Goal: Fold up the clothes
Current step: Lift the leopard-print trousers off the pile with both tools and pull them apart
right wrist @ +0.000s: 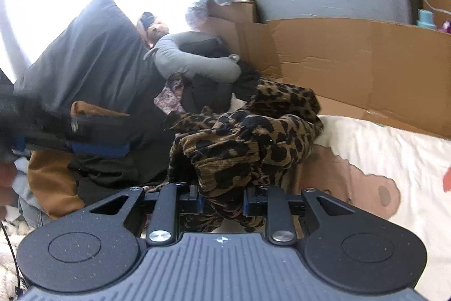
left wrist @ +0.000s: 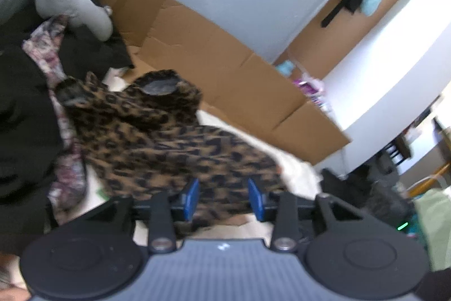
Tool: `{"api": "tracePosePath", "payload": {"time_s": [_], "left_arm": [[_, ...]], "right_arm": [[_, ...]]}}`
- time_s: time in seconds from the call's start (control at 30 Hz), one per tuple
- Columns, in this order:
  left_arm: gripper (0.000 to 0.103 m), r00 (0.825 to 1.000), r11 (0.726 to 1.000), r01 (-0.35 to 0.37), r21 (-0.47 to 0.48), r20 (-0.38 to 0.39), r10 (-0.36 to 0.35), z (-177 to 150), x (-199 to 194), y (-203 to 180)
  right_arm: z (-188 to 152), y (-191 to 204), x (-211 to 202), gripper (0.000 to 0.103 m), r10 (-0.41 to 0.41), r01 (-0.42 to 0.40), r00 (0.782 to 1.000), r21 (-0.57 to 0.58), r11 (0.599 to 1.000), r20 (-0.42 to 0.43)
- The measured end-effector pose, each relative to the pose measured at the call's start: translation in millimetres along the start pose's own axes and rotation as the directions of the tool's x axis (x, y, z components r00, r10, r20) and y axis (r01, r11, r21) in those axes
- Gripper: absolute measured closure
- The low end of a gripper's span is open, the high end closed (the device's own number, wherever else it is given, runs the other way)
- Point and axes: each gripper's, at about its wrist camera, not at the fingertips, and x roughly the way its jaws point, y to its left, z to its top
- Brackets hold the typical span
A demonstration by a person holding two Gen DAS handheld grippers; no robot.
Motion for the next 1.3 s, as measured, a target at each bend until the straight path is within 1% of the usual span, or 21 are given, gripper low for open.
{"api": "tracePosePath", "payload": {"time_s": [0.07,0.23,0.37,0.43,0.53,0.57,0.63,0.7,0.73,0.8,0.83,0.93,0.97,1.03,1.07,1.1,1.13,1.17,1.27,1.3], "left_arm": [[0.044,0.999,0.998,-0.037,0.046,-0.017,0.037,-6,4,2],[0.044,0.992,0.991,-0.078,0.109,-0.089,0.088,-29,24,10],[0.04,0.987,0.982,-0.073,0.175,-0.13,0.097,-46,36,7],[0.04,0.982,0.973,-0.069,0.219,-0.156,0.104,-53,42,4],[0.038,0.978,0.958,-0.094,0.271,-0.157,0.14,-56,51,2],[0.036,0.977,0.955,-0.1,0.279,-0.155,0.148,-57,54,3],[0.035,0.977,0.951,-0.097,0.294,-0.153,0.147,-56,60,4],[0.034,0.979,0.942,-0.074,0.328,-0.154,0.131,-58,66,3],[0.034,0.98,0.933,-0.065,0.353,-0.155,0.126,-59,70,3],[0.036,0.977,0.909,-0.071,0.411,-0.153,0.146,-59,78,2],[0.037,0.978,0.903,-0.072,0.425,-0.15,0.148,-58,81,2],[0.038,0.981,0.901,-0.044,0.431,-0.151,0.12,-53,86,5],[0.04,0.982,0.897,-0.032,0.44,-0.152,0.109,-51,87,5],[0.047,0.984,0.879,-0.004,0.477,-0.155,0.088,-48,91,2],[0.054,0.985,0.872,0.01,0.489,-0.154,0.075,-44,93,1],[0.067,0.987,0.87,0.032,0.492,-0.155,0.051,-41,93,0],[0.077,0.987,0.873,0.056,0.484,-0.159,0.025,-38,92,1],[0.093,0.986,0.878,0.077,0.473,-0.17,0.005,-34,92,2],[0.1,0.978,0.881,0.134,0.455,-0.203,-0.044,-28,87,4],[0.1,0.976,0.881,0.151,0.449,-0.21,-0.061,-26,84,4]], "right_arm": [[1,-6,-9,0.079,-0.008,0.008,1.0,0.03,1.0,0.002],[1,-17,-28,0.079,-0.025,0.025,1.0,0.067,0.997,0.007],[-1,-25,-39,0.079,-0.033,0.033,0.999,0.086,0.996,0.004],[-1,-28,-44,0.079,-0.032,0.032,0.999,0.107,0.994,-0.001],[0,-35,-52,0.08,-0.024,0.025,1.0,0.166,0.986,-0.009],[0,-37,-55,0.08,-0.024,0.025,1.0,0.175,0.984,-0.009],[0,-41,-63,0.08,-0.025,0.026,1.0,0.192,0.981,-0.009],[0,-47,-69,0.08,-0.025,0.027,1.0,0.229,0.973,-0.013],[0,-50,-72,0.08,-0.026,0.029,1.0,0.238,0.971,-0.016],[-2,-53,-77,0.08,-0.031,0.035,0.999,0.241,0.97,-0.023],[-3,-54,-79,0.08,-0.033,0.038,0.999,0.241,0.97,-0.026],[-7,-58,-85,0.08,-0.028,0.038,0.999,0.256,0.966,-0.044],[-9,-59,-87,0.08,-0.023,0.035,0.998,0.259,0.965,-0.05],[-11,-62,-91,0.08,-0.018,0.034,0.998,0.258,0.966,-0.061],[-12,-62,-93,0.08,-0.017,0.034,0.998,0.26,0.965,-0.067],[-13,-63,-95,0.08,-0.017,0.035,0.997,0.262,0.964,-0.072],[-13,-64,-98,0.08,-0.017,0.037,0.997,0.263,0.964,-0.078],[-14,-66,-100,0.08,-0.018,0.039,0.996,0.264,0.964,-0.083],[-16,-68,-112,0.08,-0.011,0.035,0.996,0.259,0.965,-0.094],[-17,-68,-116,0.08,-0.005,0.029,0.995,0.251,0.968,-0.097]]}}
